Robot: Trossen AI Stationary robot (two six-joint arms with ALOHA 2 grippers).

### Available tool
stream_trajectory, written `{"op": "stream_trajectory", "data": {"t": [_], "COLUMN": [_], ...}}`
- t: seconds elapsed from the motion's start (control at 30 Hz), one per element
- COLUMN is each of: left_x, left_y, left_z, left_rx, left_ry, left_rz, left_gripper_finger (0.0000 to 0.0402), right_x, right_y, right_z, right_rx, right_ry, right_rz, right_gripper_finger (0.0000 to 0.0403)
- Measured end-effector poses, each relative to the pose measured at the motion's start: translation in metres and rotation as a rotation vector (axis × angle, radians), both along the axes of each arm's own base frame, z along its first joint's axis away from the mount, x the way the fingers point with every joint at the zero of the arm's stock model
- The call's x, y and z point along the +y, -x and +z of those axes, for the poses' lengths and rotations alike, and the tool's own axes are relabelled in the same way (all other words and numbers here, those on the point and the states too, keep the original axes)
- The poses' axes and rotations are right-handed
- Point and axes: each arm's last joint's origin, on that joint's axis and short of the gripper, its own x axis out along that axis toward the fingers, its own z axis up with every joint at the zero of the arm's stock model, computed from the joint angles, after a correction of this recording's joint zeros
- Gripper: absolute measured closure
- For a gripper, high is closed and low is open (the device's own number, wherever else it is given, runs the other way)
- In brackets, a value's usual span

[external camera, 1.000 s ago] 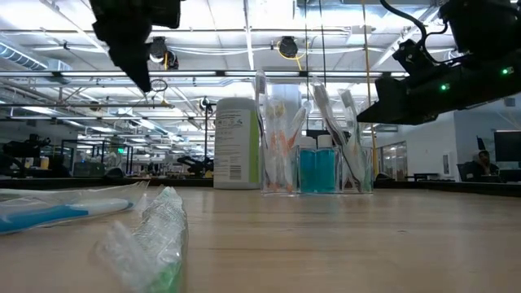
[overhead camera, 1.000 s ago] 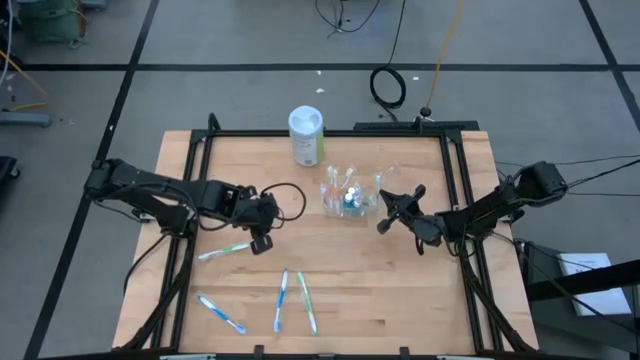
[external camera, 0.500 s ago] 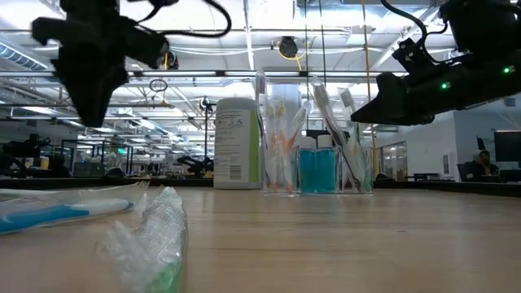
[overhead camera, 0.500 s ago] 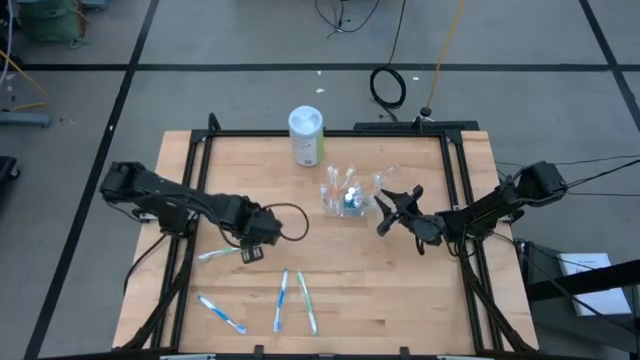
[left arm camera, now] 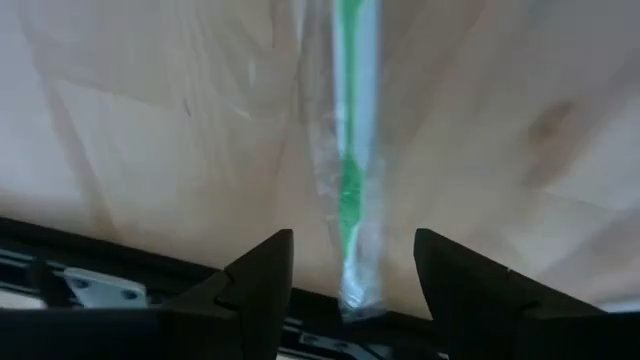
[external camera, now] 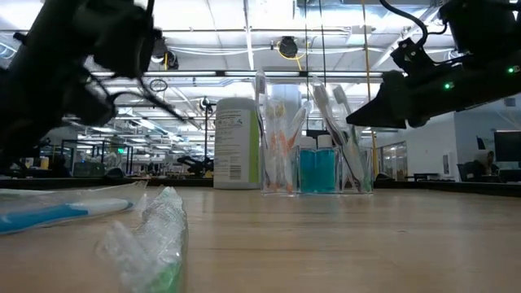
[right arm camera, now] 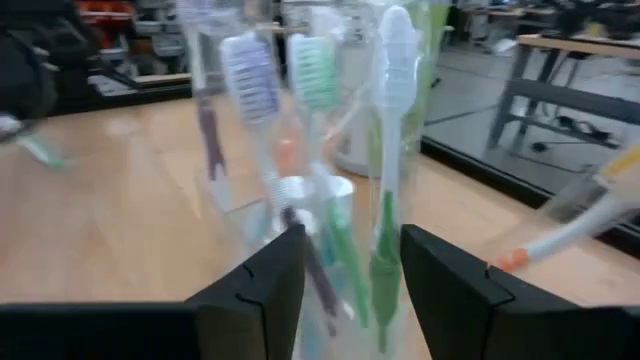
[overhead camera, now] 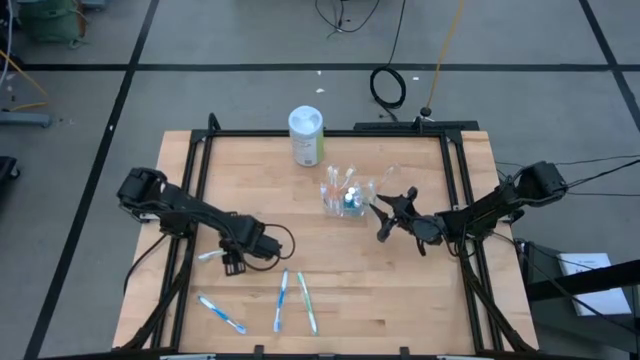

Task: Pick & Place toothbrushing station
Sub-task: Put the green toothbrush into the transparent organizer

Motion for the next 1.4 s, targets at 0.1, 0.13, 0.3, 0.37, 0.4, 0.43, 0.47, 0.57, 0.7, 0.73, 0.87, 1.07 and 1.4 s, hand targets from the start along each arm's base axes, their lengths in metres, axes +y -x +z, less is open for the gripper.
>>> {"op": "stream_trajectory", "data": {"t": [0.1, 0.13, 0.3, 0.37, 0.4, 0.43, 0.47, 0.57, 0.7, 0.73, 0.87, 1.07, 1.4], "left_x": [0.003, 0.004, 0.007, 0.008, 0.008, 0.008, 0.009, 0.008, 0.006, 0.006, 0.003, -0.011, -0.039], "left_y": [0.010, 0.013, 0.023, 0.026, 0.027, 0.027, 0.027, 0.024, 0.017, 0.015, 0.003, -0.020, -0.060], "left_z": [-0.011, -0.014, -0.030, -0.036, -0.038, -0.040, -0.040, -0.040, -0.035, -0.034, -0.023, 0.003, 0.045], "left_rx": [0.032, 0.042, 0.050, 0.032, 0.023, 0.015, 0.010, -0.010, -0.041, -0.055, -0.107, -0.251, -0.569], "left_ry": [-0.028, -0.031, -0.027, -0.020, -0.017, -0.016, -0.017, -0.020, 0.002, 0.004, -0.029, -0.139, -0.335], "left_rz": [0.003, 0.003, -0.006, -0.004, -0.004, -0.004, -0.004, -0.014, -0.058, -0.072, -0.120, -0.378, -0.790], "left_gripper_finger": [0.0186, 0.0187, 0.0208, 0.0221, 0.0228, 0.0236, 0.0244, 0.0277, 0.0337, 0.0355, 0.0389, 0.0381, 0.0373], "right_x": [0.001, 0.001, 0.001, 0.000, 0.000, 0.000, 0.000, 0.001, 0.004, 0.005, 0.009, 0.010, 0.015], "right_y": [0.000, 0.000, 0.000, 0.001, 0.001, 0.001, 0.002, 0.004, 0.009, 0.010, 0.014, 0.017, 0.014], "right_z": [0.000, 0.000, 0.003, 0.007, 0.009, 0.011, 0.014, 0.023, 0.034, 0.037, 0.044, 0.049, 0.048], "right_rx": [0.002, 0.002, -0.018, -0.027, -0.028, -0.028, -0.035, -0.078, -0.119, -0.128, -0.164, -0.193, -0.237], "right_ry": [-0.005, -0.005, -0.005, 0.010, 0.024, 0.037, 0.044, 0.048, 0.059, 0.061, 0.054, 0.044, -0.063], "right_rz": [0.019, 0.019, 0.020, 0.024, 0.027, 0.030, 0.031, 0.038, 0.064, 0.071, 0.092, 0.107, 0.281], "right_gripper_finger": [0.0246, 0.0246, 0.0242, 0.0241, 0.0241, 0.0241, 0.0241, 0.0241, 0.0242, 0.0243, 0.0245, 0.0244, 0.0248]}}
